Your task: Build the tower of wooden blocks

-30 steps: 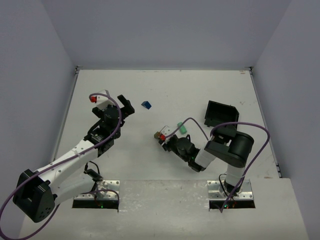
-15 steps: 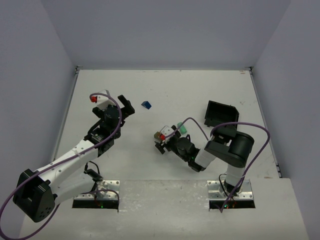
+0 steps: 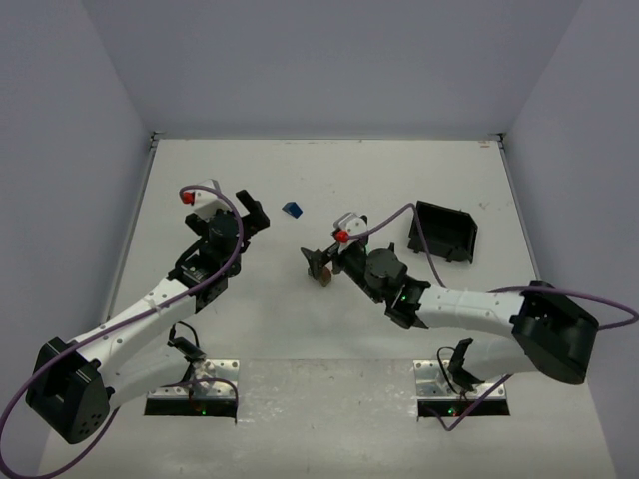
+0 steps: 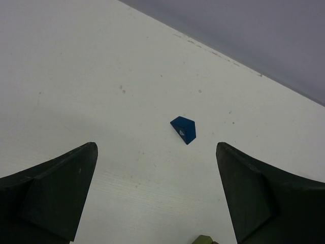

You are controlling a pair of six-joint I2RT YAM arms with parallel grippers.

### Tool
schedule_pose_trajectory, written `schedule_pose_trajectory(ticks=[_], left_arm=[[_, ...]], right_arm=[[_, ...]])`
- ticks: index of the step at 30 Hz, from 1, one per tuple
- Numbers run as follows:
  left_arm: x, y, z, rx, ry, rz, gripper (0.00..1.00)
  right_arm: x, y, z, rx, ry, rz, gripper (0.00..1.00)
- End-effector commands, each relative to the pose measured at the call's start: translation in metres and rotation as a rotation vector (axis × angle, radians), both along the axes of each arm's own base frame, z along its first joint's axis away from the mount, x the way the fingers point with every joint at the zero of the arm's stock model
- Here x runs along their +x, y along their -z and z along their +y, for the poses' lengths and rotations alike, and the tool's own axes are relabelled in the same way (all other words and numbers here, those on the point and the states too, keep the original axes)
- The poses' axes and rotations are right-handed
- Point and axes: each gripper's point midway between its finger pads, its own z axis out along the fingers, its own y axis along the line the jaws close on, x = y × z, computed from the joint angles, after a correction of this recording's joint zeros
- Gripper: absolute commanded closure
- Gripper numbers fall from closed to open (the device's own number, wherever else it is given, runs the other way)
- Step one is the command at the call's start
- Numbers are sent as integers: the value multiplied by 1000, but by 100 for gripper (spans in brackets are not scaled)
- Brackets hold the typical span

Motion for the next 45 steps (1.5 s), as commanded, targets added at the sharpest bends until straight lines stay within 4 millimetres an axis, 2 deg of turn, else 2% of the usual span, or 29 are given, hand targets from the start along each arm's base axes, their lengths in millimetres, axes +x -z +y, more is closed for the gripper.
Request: schedule_pose_trajectory(ticks=[1,4,5,8,10,15,16,18,19,21,24,29,34,39,45], left_arm=[[5,-26,-4,-28,17,-63,0],[6,-24,-7,-24,29,-56,0],[6,-24,-8,-21,38,-55,0],[7,-23,-12,-18,54,-49,0],[7,-24,-11,-20,52,-51,0],[8,-22,-14,-17,67,-50,0],[8,-22,-14,-17,68,-49,0],[8,-21,-14,-13,68,-47,0],[8,-21,-14,-11,68,-47,0],[8,-21,-13,-10,66,-46,0],[8,-20,-13,-8,64,-46,0],[8,-19,-14,-7,72,-46,0],[9,-20,-16,-4,78,-48,0],[10,-20,-16,-3,78,-47,0],[9,-19,-15,-2,74,-45,0]], right_arm=[[12,28,-49,-155,210,242,1],[26,33,-78,-136,296,404,1],[26,49,-94,-162,315,501,1],[32,64,-117,-176,364,593,1],[33,73,-122,-205,343,615,1],[36,83,-109,-265,205,692,1],[37,91,-110,-279,208,713,1],[52,91,-104,-328,202,745,3],[50,105,-107,-377,204,792,4],[60,101,-104,-404,207,815,7],[64,107,-99,-452,182,863,12],[63,127,-103,-524,194,921,24],[62,143,-104,-557,184,953,27],[74,153,-97,-574,179,968,29],[77,169,-104,-630,228,1007,36]])
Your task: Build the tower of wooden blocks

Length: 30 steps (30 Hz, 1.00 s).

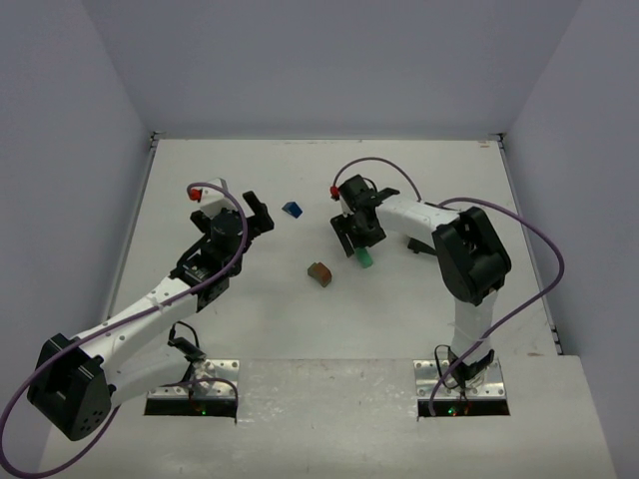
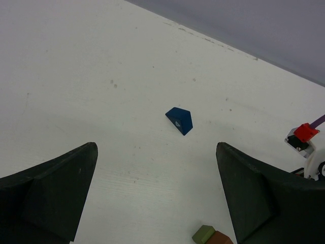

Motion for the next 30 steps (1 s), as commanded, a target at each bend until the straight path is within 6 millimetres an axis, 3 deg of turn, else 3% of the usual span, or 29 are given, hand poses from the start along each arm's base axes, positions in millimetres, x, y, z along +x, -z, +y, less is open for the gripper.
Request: schedule_pose_trajectory(ticks=[1,10,17,19,22,26,27,29,30], left_arm=[[7,-25,-3,-34,-1,-68,0],[8,-25,-3,-34,-2,-69,0],[8,-25,-5,-36,8,-65,0],[8,-25,-10,-43,34,-64,0],[9,-26,-22,-53,94,-57,0],[8,-28,-61,-81,306,-46,0],[4,-30,-77,-94,395,-46,0],[-4,-33,-105,-123,551,-51,0],[-9,-35,-119,-143,637,-52,0]], right_arm=[[9,-3,-4,-34,19,-6,36],[-17,1,-20,-42,53,13,40],[-22,10,-18,-20,52,23,64],[-18,7,-10,26,26,-6,77],[-10,-3,1,95,-55,-91,90],[-9,-25,16,225,-192,-246,96],[-3,-45,24,273,-245,-339,98],[-13,-62,33,365,-355,-453,99],[-9,-83,39,396,-408,-544,99]])
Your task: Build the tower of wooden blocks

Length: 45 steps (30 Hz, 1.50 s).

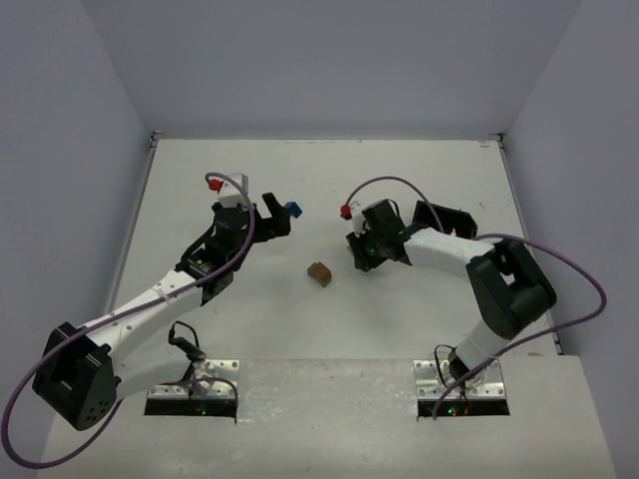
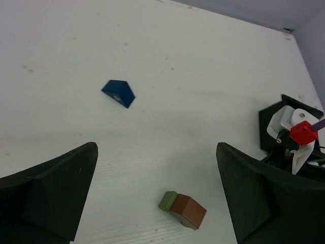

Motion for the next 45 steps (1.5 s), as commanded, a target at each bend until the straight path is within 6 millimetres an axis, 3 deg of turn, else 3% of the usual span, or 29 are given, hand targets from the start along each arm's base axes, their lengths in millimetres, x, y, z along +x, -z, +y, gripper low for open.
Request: schedule_pose_trajectory(ticks=[1,4,8,17,24,36,38,39,41,43,44,45], left_arm=[[-20,-42,-78,-134,445,-87,0],[-38,-48,-104,-189,620,-87,0],[-55,-47,-132,-206,740,-79,0],[-51,-35,-146,-187,727,-27,3],[-46,-34,-145,-199,698,-15,40],[-45,-33,-148,-200,699,-9,82],[-45,-31,-148,-197,701,-8,99],[-45,-31,-149,-193,704,-10,100],[-45,-33,-150,-176,707,-24,100],[-45,-35,-151,-132,709,-48,100],[-42,-33,-150,-90,680,-50,100],[-39,-32,-147,-54,649,-47,100]], right_arm=[[23,-95,50,305,-289,-456,98],[2,-119,63,428,-423,-566,98],[-9,-141,71,511,-486,-625,97],[-20,-151,76,570,-525,-649,96],[-22,-150,76,573,-530,-633,95],[-25,-146,76,572,-534,-619,94],[-24,-145,76,573,-534,-613,92],[-24,-144,76,571,-529,-609,89],[-22,-142,75,566,-507,-598,68],[-18,-140,72,559,-466,-582,41],[-18,-138,70,559,-438,-569,17],[-16,-136,66,548,-406,-571,3]])
